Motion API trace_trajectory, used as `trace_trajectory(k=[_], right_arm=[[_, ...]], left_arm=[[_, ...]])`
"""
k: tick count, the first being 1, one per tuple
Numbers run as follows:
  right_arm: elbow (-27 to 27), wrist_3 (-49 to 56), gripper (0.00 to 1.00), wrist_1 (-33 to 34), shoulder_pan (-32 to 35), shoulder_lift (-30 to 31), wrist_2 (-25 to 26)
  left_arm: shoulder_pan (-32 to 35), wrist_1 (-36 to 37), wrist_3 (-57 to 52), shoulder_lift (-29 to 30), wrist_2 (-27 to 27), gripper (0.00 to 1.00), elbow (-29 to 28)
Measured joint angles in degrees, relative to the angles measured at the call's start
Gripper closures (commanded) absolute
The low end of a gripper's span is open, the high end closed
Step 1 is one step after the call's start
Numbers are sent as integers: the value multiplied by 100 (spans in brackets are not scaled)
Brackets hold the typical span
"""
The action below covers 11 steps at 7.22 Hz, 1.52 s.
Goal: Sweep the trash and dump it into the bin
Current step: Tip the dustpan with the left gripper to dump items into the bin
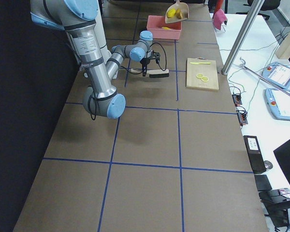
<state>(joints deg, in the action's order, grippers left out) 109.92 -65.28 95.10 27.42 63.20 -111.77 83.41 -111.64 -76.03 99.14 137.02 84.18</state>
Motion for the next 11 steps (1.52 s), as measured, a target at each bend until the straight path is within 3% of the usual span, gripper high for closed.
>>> trace_trajectory(k=[3,9,11], right_arm=[[-11,-5,100,-13,0,8,-1],[-2,-25,100,-26,-7,14,12],[-3,-31,100,-26,-14,14,14]], left_arm=[[-60,1094,-18,102,-92,100,60],[178,1974,17,185,-287,99,444],[234,2188,9,188,-618,99,768]])
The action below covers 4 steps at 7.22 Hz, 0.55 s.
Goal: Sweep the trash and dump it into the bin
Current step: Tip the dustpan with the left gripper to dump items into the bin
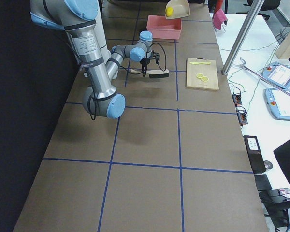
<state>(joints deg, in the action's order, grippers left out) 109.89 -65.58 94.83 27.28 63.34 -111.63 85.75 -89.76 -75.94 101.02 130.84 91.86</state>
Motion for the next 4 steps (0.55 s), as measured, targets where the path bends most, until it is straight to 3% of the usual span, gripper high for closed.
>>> trace_trajectory(k=[4], right_arm=[[6,-7,100,0,-10,-2,7]], left_arm=[[-184,65,-311,-6,-817,99,373]])
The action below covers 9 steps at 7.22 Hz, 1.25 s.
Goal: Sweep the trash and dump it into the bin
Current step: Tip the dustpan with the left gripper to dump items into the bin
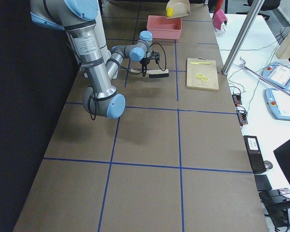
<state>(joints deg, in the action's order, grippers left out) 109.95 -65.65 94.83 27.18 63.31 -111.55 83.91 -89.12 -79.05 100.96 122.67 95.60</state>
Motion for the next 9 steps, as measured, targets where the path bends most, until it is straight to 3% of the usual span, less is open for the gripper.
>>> trace_trajectory(k=[4,9], right_arm=[[-2,2,100,-6,-2,5,-7],[-7,0,100,-9,-26,5,4]], left_arm=[[-111,410,-642,102,-753,99,374],[-120,534,-684,140,-847,99,462]])
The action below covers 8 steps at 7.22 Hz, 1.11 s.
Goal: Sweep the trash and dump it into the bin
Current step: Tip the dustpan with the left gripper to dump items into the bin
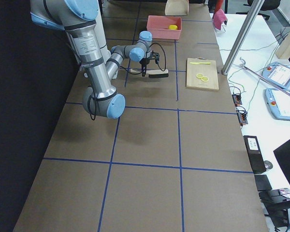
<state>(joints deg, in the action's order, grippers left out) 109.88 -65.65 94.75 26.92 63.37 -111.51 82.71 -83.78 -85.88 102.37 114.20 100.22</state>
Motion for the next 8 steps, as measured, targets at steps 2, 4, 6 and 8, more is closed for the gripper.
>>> trace_trajectory(k=[2,4,6,8], right_arm=[[3,0,100,-2,-8,0,6],[3,0,100,-4,-11,2,6],[-1,0,100,-8,-11,7,6],[-1,0,100,-9,-11,6,17]], left_arm=[[-6,34,18,24,-53,99,-6],[-4,106,441,16,547,99,-68],[-1,53,1472,15,1495,99,6],[-6,-115,2527,22,2226,99,235]])
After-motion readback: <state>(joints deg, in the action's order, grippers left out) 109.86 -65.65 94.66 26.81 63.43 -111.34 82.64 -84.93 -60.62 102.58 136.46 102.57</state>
